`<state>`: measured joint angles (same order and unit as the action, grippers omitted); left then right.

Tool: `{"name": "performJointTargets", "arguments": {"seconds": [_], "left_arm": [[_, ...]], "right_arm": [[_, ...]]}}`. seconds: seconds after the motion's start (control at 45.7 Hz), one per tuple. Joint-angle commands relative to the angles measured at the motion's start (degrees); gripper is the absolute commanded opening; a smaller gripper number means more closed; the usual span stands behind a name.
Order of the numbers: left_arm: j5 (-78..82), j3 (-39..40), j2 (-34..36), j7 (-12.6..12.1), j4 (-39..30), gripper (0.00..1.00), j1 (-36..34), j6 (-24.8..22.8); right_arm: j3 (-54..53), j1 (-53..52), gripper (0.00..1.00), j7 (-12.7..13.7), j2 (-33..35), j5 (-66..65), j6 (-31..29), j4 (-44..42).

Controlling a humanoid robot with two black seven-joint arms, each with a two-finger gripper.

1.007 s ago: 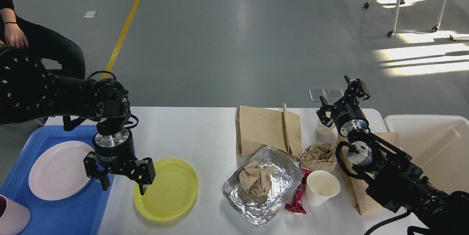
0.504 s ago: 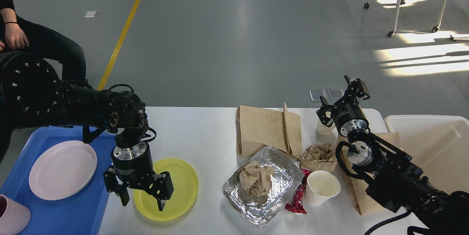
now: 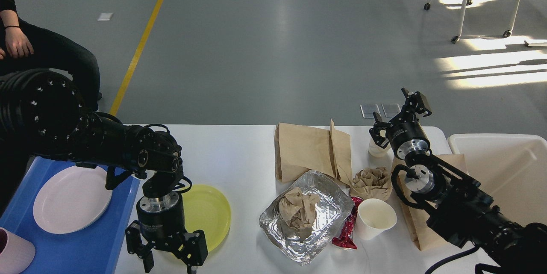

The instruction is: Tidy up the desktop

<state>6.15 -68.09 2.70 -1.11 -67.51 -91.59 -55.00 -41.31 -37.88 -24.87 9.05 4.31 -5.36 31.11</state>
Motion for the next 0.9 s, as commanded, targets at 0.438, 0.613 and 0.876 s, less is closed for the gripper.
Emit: {"name": "performJointTargets", "arguments": {"seconds": [0.438, 0.613, 0.876], "left_arm": [[0.1, -2.3, 1.7, -0.2, -3.5, 0.96, 0.1, 0.0], [0.1, -3.5, 1.8, -0.2, -3.5, 0.96, 0.7, 0.0], [0.0, -3.5, 1.3, -0.2, -3.0, 0.96, 3.6, 0.0]], "right_arm": [[0.0, 0.0, 1.00, 0.0, 0.0, 0.0, 0.0, 0.0], [0.0, 0.0, 1.00, 0.0, 0.0, 0.0, 0.0, 0.0], [0.0, 0.0, 1.00, 0.0, 0.0, 0.0, -0.1, 0.0]]}}
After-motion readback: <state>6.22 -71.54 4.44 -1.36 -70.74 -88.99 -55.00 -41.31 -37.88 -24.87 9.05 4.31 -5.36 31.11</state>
